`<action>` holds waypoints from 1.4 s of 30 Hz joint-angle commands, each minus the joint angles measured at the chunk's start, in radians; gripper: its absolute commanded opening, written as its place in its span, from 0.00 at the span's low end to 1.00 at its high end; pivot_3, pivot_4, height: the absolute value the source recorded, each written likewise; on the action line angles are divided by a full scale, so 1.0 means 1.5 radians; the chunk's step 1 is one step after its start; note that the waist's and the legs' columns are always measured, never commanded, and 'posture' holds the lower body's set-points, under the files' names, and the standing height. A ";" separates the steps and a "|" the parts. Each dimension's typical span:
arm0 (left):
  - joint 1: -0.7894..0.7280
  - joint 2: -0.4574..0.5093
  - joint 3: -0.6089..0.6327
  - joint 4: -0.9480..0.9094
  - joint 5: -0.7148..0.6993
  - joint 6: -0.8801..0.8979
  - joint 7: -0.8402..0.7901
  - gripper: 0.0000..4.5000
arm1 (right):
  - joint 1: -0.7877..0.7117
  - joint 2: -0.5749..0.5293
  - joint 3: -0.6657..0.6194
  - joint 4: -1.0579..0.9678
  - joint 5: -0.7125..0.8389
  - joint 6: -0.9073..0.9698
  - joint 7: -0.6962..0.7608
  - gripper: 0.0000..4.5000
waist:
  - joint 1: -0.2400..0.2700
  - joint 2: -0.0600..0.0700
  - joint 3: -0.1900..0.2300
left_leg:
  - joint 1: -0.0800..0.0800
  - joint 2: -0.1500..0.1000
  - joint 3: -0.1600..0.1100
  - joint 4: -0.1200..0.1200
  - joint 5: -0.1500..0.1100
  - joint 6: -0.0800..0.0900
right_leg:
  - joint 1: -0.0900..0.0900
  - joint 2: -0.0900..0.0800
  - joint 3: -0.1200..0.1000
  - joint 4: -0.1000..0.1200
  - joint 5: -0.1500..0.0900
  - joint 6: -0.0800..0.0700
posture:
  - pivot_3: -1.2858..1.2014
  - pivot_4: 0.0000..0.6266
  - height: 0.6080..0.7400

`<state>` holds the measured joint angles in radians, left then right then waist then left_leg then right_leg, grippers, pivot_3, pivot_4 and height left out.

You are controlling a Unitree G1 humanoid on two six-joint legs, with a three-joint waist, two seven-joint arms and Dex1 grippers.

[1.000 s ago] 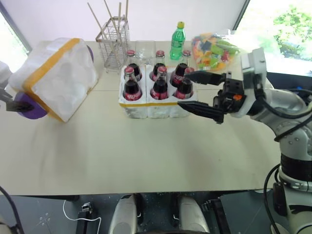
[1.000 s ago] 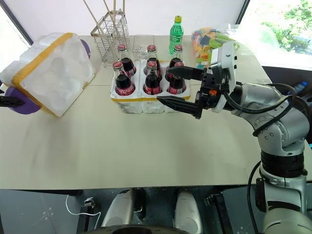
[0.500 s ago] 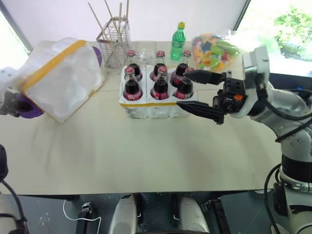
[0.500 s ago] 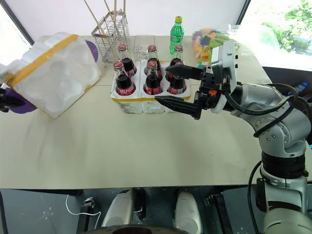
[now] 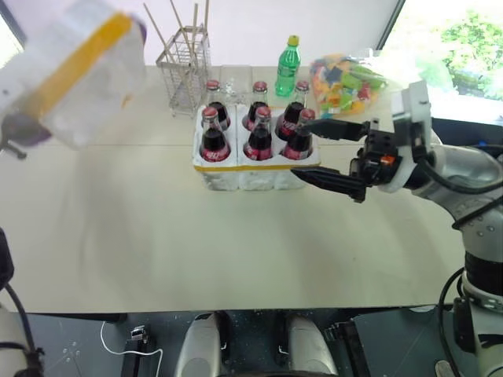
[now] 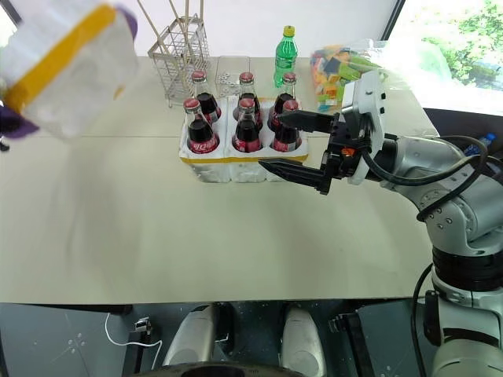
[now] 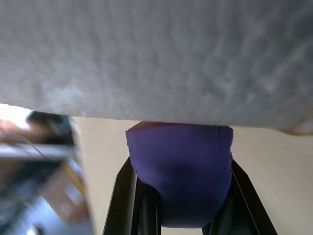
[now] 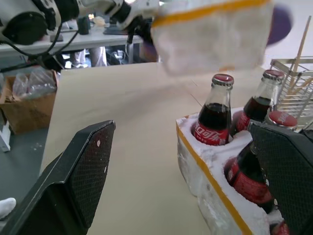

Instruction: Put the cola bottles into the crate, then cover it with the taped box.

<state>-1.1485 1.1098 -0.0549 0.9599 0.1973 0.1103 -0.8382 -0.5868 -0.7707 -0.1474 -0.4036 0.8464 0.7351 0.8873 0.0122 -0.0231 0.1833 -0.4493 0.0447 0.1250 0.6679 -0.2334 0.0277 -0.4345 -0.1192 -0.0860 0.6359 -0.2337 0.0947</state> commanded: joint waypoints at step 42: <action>0.387 -0.119 -0.055 -0.664 0.390 -0.224 0.388 0.68 | 0.067 -0.022 -0.069 -0.024 0.029 0.026 -0.077 1.00 | 0.000 0.000 0.000 | 0.002 0.000 0.001 0.000 0.000 0.000 | 0.001 0.000 0.000 0.000 0.000 0.000 | 0.52 0.24 0.97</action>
<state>-0.5639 0.9047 -0.2046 0.0041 0.7931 -0.2195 -0.2860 -0.4863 -0.7846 -0.2137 -0.4203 0.8878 0.7891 0.7607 0.0122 -0.0228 0.1830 -0.4465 0.0451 0.1260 0.6674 -0.2337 0.0284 -0.4328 -0.1187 -0.0853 0.6364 -0.2333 0.0953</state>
